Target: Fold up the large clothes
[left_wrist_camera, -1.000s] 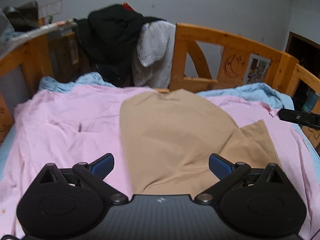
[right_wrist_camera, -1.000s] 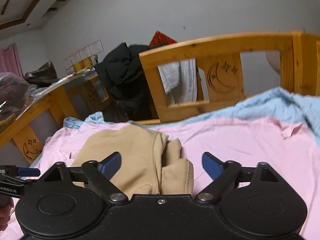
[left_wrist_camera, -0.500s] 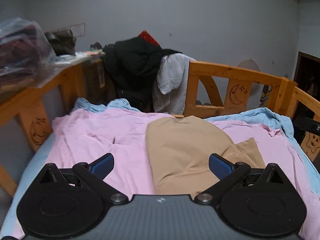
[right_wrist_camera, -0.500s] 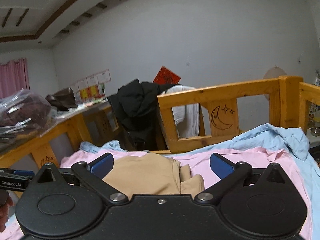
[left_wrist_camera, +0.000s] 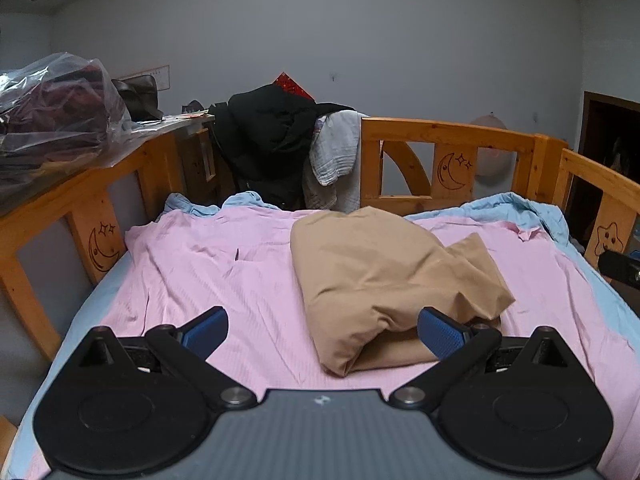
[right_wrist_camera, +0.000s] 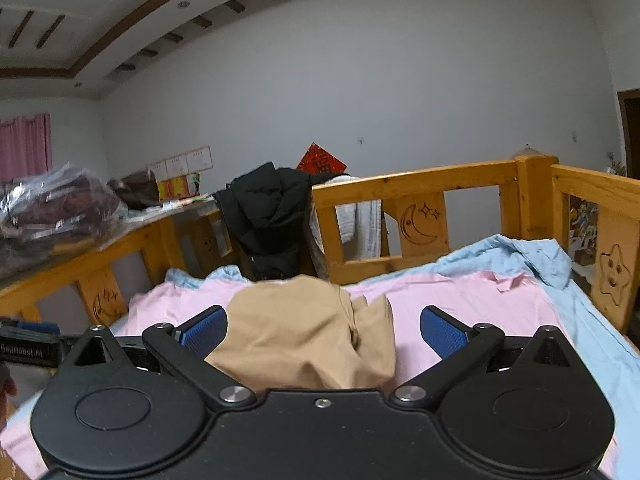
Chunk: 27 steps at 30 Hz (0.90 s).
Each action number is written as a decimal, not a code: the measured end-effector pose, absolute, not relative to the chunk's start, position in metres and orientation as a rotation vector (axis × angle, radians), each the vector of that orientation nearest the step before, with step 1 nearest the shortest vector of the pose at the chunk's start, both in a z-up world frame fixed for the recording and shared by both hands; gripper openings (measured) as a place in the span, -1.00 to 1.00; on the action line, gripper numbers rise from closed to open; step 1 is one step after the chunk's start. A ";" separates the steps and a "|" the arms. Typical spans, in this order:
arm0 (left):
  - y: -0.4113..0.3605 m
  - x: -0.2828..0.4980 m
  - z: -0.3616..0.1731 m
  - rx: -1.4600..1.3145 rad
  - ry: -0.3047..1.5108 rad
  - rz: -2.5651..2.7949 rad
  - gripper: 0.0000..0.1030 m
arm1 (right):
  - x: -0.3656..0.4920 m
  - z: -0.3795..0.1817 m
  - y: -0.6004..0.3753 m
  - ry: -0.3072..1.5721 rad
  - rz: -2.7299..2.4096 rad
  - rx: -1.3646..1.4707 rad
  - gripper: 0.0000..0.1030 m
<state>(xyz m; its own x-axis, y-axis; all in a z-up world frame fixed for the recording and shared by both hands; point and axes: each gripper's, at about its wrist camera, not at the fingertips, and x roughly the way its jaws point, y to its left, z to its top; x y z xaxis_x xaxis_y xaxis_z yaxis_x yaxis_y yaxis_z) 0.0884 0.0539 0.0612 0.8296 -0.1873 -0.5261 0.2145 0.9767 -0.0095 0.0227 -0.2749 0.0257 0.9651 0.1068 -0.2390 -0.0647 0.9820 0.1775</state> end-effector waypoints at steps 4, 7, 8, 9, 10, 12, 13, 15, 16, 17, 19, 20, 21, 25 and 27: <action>0.050 0.075 0.044 0.040 0.561 -0.186 0.99 | 0.001 0.012 -0.266 0.270 0.079 0.116 0.99; 0.051 0.067 0.028 0.012 0.584 -0.183 0.99 | -0.012 -0.002 -0.260 0.277 0.053 0.091 0.99; 0.052 0.065 0.022 -0.001 0.592 -0.179 0.99 | -0.015 -0.007 -0.259 0.281 0.041 0.088 0.99; 0.055 0.064 0.017 -0.010 0.601 -0.173 0.99 | -0.019 -0.012 -0.257 0.283 0.031 0.080 0.99; 0.056 0.062 0.010 -0.019 0.614 -0.167 0.99 | -0.022 -0.017 -0.255 0.283 0.022 0.071 0.99; 0.059 0.059 0.001 -0.023 0.631 -0.155 0.99 | -0.025 -0.025 -0.253 0.294 0.001 0.063 0.99; 0.060 0.057 -0.003 -0.025 0.634 -0.146 0.99 | -0.024 -0.030 -0.253 0.307 -0.001 0.063 0.99; 0.061 0.053 -0.008 -0.024 0.634 -0.130 0.99 | -0.023 -0.039 -0.252 0.342 0.013 0.055 0.99; 0.061 0.051 -0.010 -0.019 0.633 -0.124 0.99 | -0.022 -0.042 -0.250 0.357 0.018 0.050 0.99; 0.062 0.050 -0.011 -0.012 0.634 -0.120 0.99 | -0.020 -0.045 -0.249 0.373 0.024 0.050 0.99; 0.062 0.049 -0.013 0.000 0.639 -0.109 0.99 | -0.018 -0.048 -0.248 0.389 0.041 0.062 0.99; 0.063 0.050 -0.012 -0.001 0.641 -0.107 0.99 | -0.018 -0.048 -0.247 0.393 0.045 0.067 0.99; 0.063 0.051 -0.012 -0.006 0.642 -0.104 0.99 | -0.018 -0.048 -0.247 0.394 0.047 0.067 0.99; 0.065 0.051 -0.011 -0.015 0.643 -0.105 0.99 | -0.017 -0.049 -0.247 0.402 0.054 0.067 0.99; 0.064 0.051 -0.011 -0.013 0.640 -0.103 0.99 | -0.017 -0.049 -0.246 0.403 0.054 0.068 0.99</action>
<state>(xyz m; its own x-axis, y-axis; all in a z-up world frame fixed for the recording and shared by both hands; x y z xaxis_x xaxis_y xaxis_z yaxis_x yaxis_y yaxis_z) 0.0507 0.0645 -0.0111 0.7972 -0.1001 -0.5954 0.0922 0.9948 -0.0439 -0.0172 -0.2465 -0.0489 0.9186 0.0663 -0.3896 -0.0393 0.9963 0.0767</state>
